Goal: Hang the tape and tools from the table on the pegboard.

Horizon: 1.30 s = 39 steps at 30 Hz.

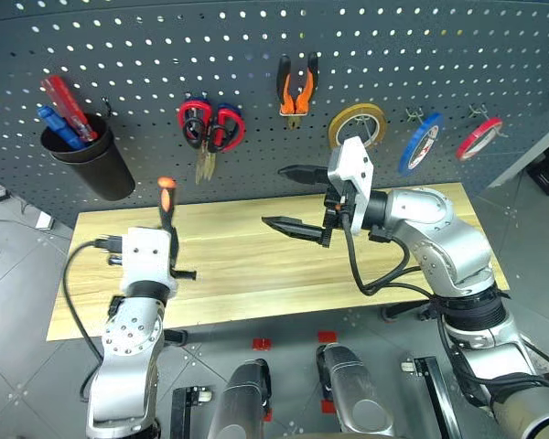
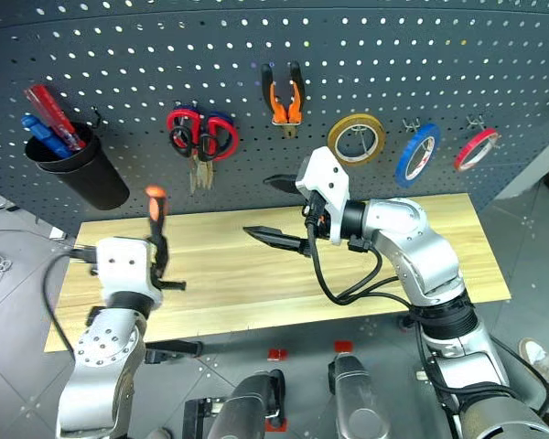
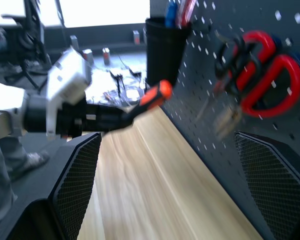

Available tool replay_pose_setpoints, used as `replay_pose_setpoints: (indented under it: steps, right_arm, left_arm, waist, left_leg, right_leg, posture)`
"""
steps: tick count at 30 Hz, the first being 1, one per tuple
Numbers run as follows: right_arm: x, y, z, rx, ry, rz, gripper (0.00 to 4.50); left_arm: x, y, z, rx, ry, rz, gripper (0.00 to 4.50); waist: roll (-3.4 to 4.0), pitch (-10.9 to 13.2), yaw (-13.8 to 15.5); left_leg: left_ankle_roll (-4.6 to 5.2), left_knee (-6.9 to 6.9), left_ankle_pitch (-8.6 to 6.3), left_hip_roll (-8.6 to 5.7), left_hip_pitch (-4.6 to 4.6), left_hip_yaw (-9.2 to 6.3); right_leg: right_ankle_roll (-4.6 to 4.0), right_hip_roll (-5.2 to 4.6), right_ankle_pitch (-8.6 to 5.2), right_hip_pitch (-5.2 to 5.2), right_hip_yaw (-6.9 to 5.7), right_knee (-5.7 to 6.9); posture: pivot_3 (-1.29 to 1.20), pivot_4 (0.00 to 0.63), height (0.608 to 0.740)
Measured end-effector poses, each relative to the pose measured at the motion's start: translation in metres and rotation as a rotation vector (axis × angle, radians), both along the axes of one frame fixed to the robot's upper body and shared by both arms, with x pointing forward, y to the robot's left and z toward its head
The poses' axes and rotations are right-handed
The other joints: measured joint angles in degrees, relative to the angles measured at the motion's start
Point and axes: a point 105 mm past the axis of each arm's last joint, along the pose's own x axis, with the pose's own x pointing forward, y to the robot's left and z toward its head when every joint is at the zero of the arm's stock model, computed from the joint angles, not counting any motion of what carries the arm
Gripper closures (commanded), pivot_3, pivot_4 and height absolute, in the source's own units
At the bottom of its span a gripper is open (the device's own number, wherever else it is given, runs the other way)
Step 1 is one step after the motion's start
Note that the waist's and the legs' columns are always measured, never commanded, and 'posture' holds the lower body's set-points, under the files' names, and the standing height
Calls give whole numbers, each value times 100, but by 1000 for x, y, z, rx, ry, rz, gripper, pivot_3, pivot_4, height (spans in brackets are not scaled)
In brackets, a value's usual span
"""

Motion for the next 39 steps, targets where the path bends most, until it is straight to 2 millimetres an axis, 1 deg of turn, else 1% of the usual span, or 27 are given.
replay_pose_setpoints:
  steps: [3,5,7,8,9,10,13,14,15,18,23,26,29,32,36,38,39]
  right_arm:
    - [-1,3,11,25,-27,15,0]
    - [-1,5,17,36,-38,20,0]
    - [-2,8,24,49,-52,35,0]
    - [-3,11,29,61,-62,47,0]
    - [-3,12,33,71,-65,52,0]
    - [-3,14,37,83,-68,59,0]
    - [-1,18,44,109,-73,65,0]
    - [0,19,45,114,-72,66,0]
    - [2,19,45,117,-70,63,0]
    - [5,27,53,124,-60,63,0]
    - [4,35,59,103,-6,78,0]
    - [2,39,60,105,20,96,0]
    - [1,39,60,105,19,97,0]
    - [1,39,61,105,18,101,0]
    - [-3,39,62,103,7,114,0]
    - [-3,39,62,102,7,116,0]
    - [-3,39,62,102,8,117,0]
  left_arm:
    - [-8,1,29,40,-124,54,3944]
    - [-11,9,48,72,-190,93,3944]
    - [-13,21,73,105,-268,144,3944]
    - [-16,29,91,129,-320,173,3944]
    - [-17,33,104,150,-358,186,3944]
    - [-20,37,123,175,-416,203,3944]
    - [-23,49,170,220,-551,240,3944]
    - [-24,53,177,222,-576,251,3944]
    - [-23,56,181,223,-586,252,3944]
    - [-3,69,186,213,-573,240,3944]
    - [20,81,180,188,-576,222,3944]
    - [32,82,175,186,-586,209,3944]
    - [43,82,163,159,-582,208,3944]
    - [49,86,152,122,-575,226,3944]
    - [49,86,140,95,-575,243,3944]
    - [48,87,136,76,-579,262,3214]
    - [48,87,135,67,-581,267,2996]
  waist:
    - [-1,-4,-3]
    - [-2,-4,-9]
    - [-5,-7,-8]
    - [-9,-11,-10]
    - [-15,-14,-9]
    - [-26,-23,-11]
    - [-48,-51,-12]
    - [-49,-62,-14]
    - [-50,-66,-16]
    - [-52,-67,-22]
    - [-55,-69,-40]
    - [-56,-70,-44]
    - [-59,-72,-60]
    - [-60,-73,-102]
    - [-64,-77,-173]
    - [-66,-79,-196]
    - [-66,-80,-201]
  left_leg:
    - [1,0,0,1,0,1]
    - [0,0,0,2,0,2]
    - [-1,0,1,3,-2,3]
    - [-3,0,2,3,-1,7]
    - [-6,1,4,3,-8,7]
    - [-27,2,16,3,-16,8]
    - [-33,3,20,3,-32,19]
    - [-33,3,20,2,-34,25]
    - [-33,4,20,1,-33,32]
    - [-39,7,24,4,-58,35]
    - [-41,7,26,8,-67,35]
    - [-41,7,25,7,-67,37]
    - [-41,8,26,6,-68,40]
    - [-41,8,26,7,-70,42]
    - [-41,9,26,7,-70,43]
    - [-41,11,26,7,-70,44]
    - [-41,12,27,8,-70,44]
  right_leg:
    - [0,2,0,-1,-3,2]
    - [0,4,0,-5,-2,8]
    - [0,6,0,-13,-3,17]
    - [0,6,0,-16,-3,22]
    - [0,5,0,-25,-4,26]
    - [0,6,0,-38,-4,29]
    - [-1,4,1,-66,-2,36]
    - [-1,2,1,-70,-2,35]
    - [-2,-2,1,-73,-1,38]
    - [-6,-3,4,-102,-6,39]
    - [-18,-3,11,-114,-14,41]
    - [-20,-4,13,-116,-14,42]
    - [-21,-5,14,-118,-14,41]
    - [-21,-5,14,-123,-14,43]
    - [-22,-5,15,-123,-13,44]
    - [-22,-5,15,-123,-13,46]
    - [-22,-5,15,-123,-13,47]
  posture:
    - [-238,239,740]
    - [-228,235,740]
    - [-221,230,740]
    - [-220,227,740]
    - [-216,224,740]
    - [-213,222,740]
    - [-212,220,740]
    - [-219,217,740]
    - [-220,217,740]
    - [-222,216,740]
    - [-242,215,740]
    - [-242,215,740]
    - [-261,216,740]
    - [-265,215,740]
    - [-267,217,740]
    - [-267,217,740]
    - [-264,219,740]
